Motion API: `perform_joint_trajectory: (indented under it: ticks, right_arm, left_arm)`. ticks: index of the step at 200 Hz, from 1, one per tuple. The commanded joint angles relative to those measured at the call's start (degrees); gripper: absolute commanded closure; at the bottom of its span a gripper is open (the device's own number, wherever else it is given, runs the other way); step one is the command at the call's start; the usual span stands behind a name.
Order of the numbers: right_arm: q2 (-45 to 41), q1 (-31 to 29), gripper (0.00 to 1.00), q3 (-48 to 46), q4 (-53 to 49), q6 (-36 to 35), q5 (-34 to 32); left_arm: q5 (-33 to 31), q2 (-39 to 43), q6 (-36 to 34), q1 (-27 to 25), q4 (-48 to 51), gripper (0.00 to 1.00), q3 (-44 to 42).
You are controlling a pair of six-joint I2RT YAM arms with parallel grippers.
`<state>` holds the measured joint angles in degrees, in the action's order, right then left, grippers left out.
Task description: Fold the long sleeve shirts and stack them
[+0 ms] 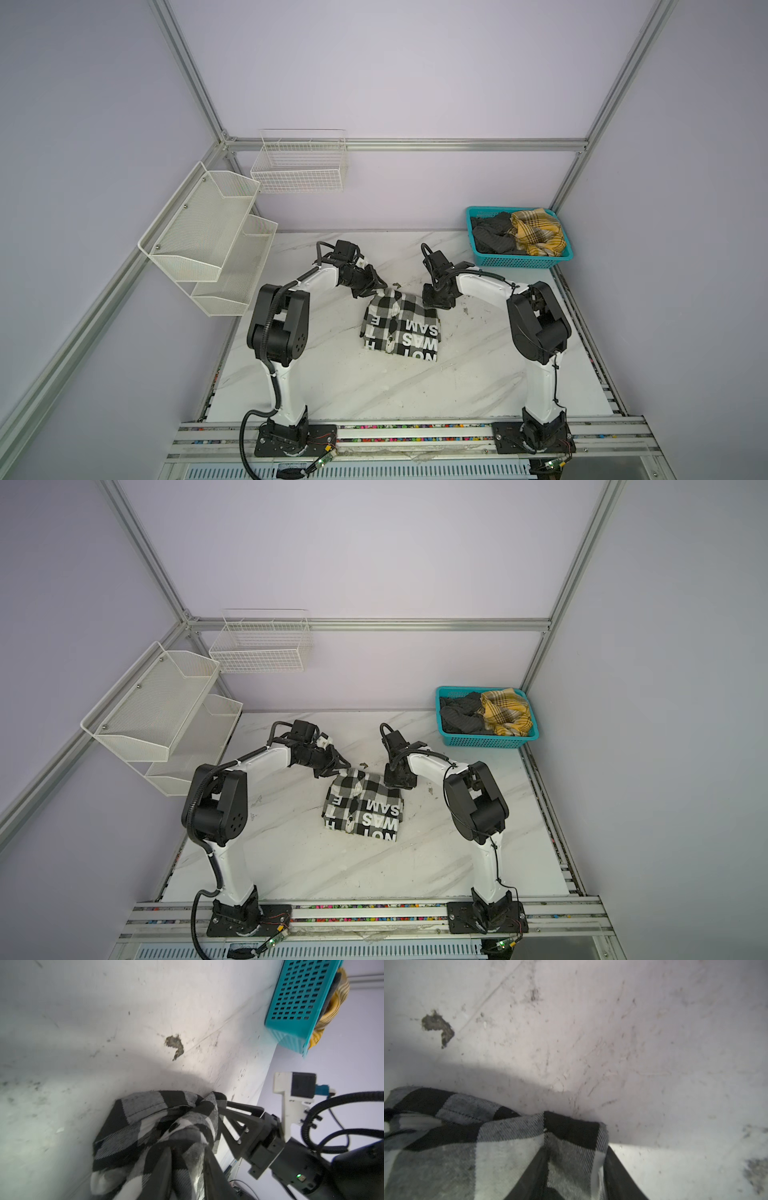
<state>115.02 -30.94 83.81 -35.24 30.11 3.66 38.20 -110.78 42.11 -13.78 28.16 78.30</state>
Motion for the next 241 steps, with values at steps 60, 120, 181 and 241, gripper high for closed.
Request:
perform_joint_trajectory:
  ticks: [60, 120, 181, 241]
  right_arm:
    - [1.96, 1.44, 0.52, 2.31, -0.34, 2.67, 0.01]
    - [2.8, 1.5, 0.68, 0.42, 2.48, 3.67, 4.29]
    - [-8.07, 0.38, 1.0, -4.31, 0.83, 12.49, -4.48]
    - [-14.43, 0.3, 1.0, -15.32, 2.64, 23.35, -10.72]
  left_arm:
    - [-0.79, 6.86, -1.04, 2.71, 1.19, 0.34, -5.82]
    - [0.96, 4.59, -1.9, 2.88, -0.98, 0.36, -9.23]
    - [5.02, 0.48, -0.7, 2.44, -1.92, 0.76, -2.63]
    - [3.35, -7.72, 2.04, -0.99, 0.82, 0.5, 3.75]
